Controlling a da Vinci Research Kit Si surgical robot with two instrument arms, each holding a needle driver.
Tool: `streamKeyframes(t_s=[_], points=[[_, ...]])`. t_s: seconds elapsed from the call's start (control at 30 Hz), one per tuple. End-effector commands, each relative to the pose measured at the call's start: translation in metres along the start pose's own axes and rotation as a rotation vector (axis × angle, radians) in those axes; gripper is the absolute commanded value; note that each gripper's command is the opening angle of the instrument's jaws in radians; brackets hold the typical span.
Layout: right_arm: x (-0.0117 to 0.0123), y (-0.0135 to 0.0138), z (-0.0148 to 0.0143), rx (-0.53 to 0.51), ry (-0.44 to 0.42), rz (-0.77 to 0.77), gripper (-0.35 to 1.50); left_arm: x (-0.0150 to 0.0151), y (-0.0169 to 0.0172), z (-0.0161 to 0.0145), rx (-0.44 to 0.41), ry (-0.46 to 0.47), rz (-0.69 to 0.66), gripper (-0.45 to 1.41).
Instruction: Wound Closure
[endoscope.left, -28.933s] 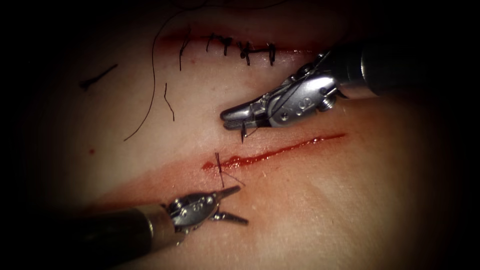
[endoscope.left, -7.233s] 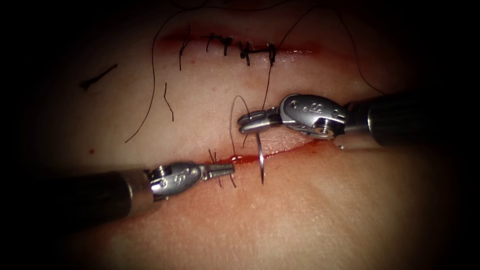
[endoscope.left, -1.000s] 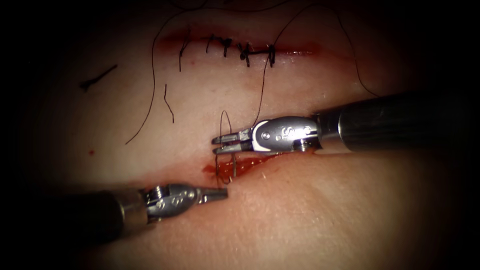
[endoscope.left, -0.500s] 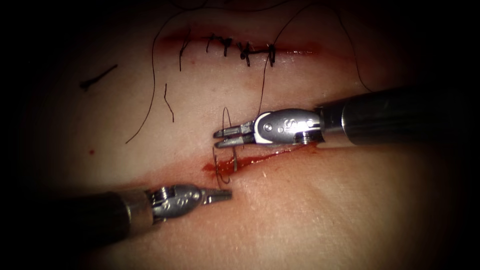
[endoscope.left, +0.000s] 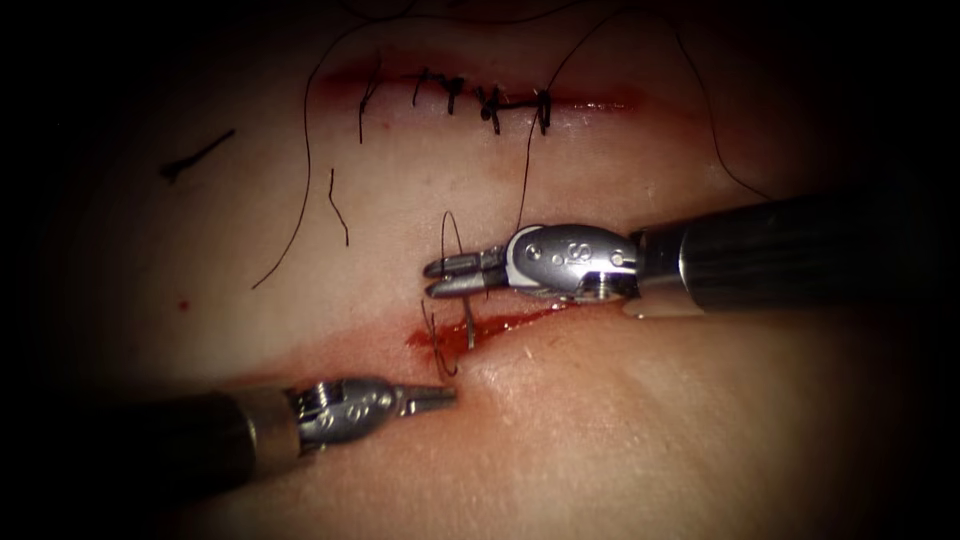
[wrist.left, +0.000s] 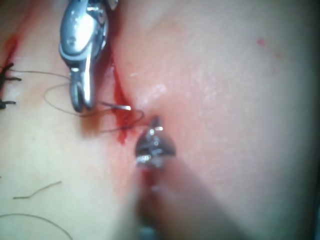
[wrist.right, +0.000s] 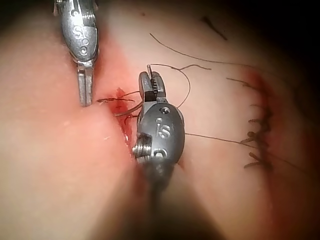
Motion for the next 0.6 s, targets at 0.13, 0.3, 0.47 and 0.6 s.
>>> streamKeyframes(t_s=[0.13,0.3,0.47,0.6], points=[[-0.0004,-0.0003,0.0008,0.006,-0.001,0.105,-0.35,-0.0006,0.0001,0.0012,-0.002,0.001,0.002,-0.45],[-0.0007,-0.0006,0.0010,0.010,-0.008,0.167,-0.35,-0.0009,0.0000,0.0013,-0.001,0.001,0.005,-0.45],[-0.0008,-0.0008,0.0011,0.016,-0.027,0.218,-0.35,-0.0009,0.0001,0.0013,0.000,0.001,0.004,-0.45],[-0.0010,-0.0009,0.0012,0.019,-0.043,0.246,-0.35,-0.0008,0.0000,0.0014,0.000,0.001,0.004,-0.45]])
